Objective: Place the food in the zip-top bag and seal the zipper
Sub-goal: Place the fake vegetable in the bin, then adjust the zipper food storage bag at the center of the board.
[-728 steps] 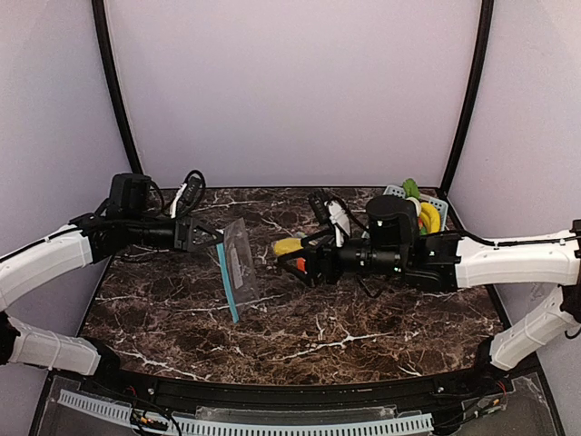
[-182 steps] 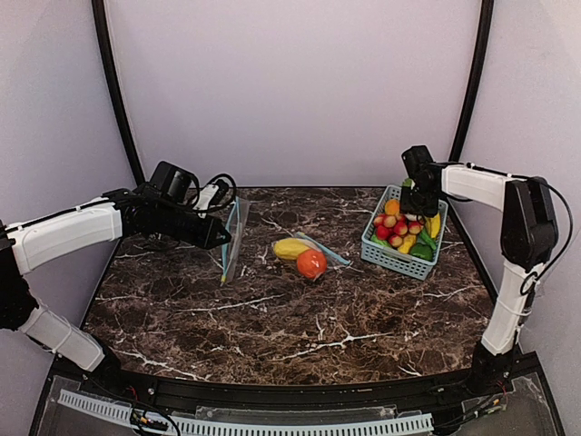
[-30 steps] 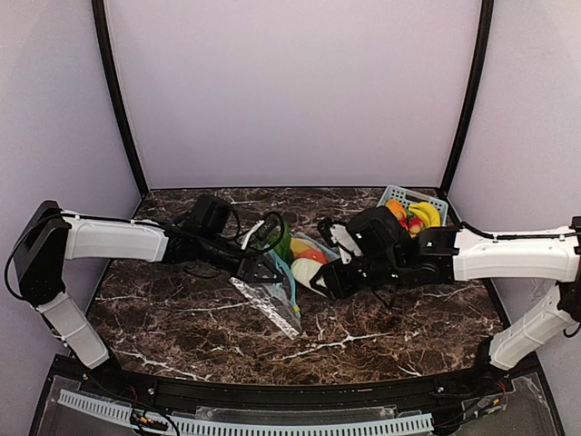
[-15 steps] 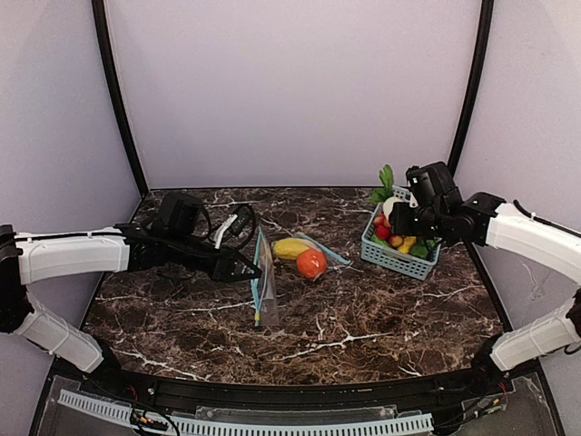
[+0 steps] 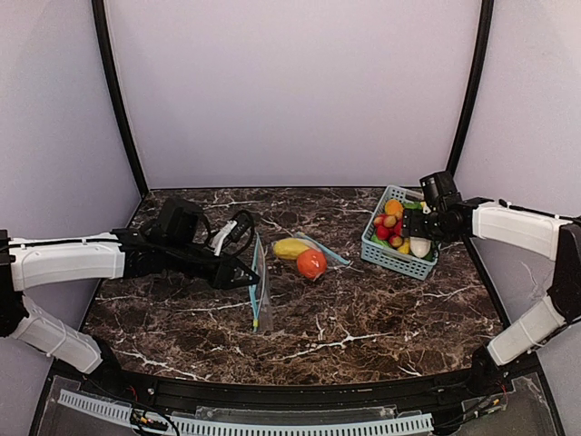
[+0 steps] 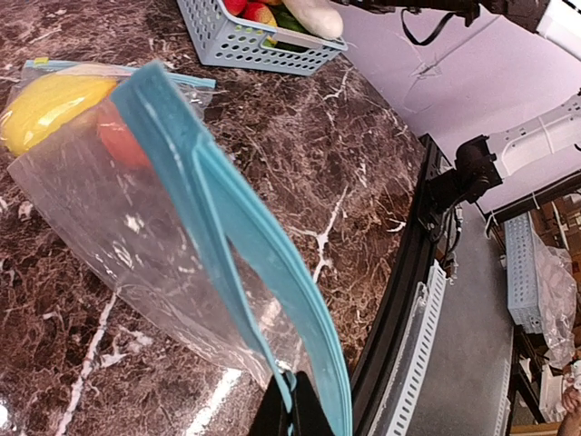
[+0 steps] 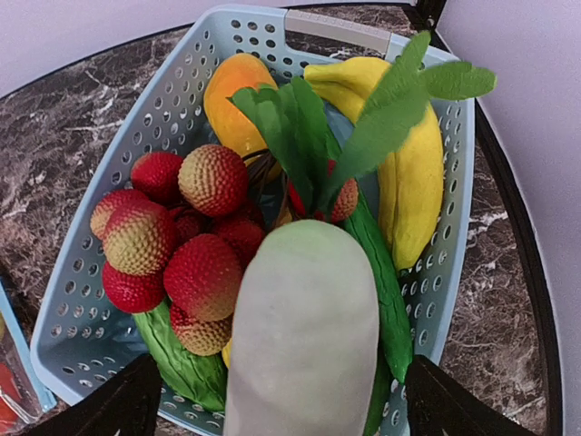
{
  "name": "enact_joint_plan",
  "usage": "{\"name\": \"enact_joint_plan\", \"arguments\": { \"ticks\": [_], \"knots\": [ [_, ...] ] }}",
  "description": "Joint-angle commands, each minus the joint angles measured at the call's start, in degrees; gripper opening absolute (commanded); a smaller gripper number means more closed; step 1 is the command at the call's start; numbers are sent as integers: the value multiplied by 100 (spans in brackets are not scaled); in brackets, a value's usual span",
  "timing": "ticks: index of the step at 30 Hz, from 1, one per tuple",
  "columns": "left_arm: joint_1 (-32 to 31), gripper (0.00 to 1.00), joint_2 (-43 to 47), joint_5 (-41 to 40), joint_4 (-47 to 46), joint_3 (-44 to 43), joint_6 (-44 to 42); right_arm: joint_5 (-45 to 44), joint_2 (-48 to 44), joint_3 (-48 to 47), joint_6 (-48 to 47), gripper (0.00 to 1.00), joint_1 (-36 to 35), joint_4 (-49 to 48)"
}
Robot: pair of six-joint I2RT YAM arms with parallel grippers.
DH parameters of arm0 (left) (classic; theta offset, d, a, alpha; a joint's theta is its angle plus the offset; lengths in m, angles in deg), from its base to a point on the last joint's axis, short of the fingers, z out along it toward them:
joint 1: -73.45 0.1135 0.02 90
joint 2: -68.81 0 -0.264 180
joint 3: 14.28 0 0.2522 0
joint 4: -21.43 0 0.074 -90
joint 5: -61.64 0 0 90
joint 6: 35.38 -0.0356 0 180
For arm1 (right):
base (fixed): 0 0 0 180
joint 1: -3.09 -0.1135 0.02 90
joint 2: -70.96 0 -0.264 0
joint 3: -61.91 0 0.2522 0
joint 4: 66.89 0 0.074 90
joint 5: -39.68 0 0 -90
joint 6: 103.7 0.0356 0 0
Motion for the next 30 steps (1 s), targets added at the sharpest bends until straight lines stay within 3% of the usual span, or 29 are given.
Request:
{"name": "enact_joint_plan", "arguments": {
  "ticks": [1,7,12,20,30],
  "knots": [
    [-81,1,191,-621,148,47,242,55,-551,-138,-109,96,2,-6],
    [-210,1,75,-1232,33,-68,530,359,-1438,-186,87,99,-309,346],
    [-365,1,-55,-1593,-247,-204,867,540,-1559,-285,686,99,-1394,386],
    [-464,1,-172,-2061,-621,-340,1242,537,-598,-878,1237,99,-3350,-246],
    [-516,1,-239,-2302,-729,-293,1406,488,829,-2005,1140,98,-4503,-410]
  ]
}}
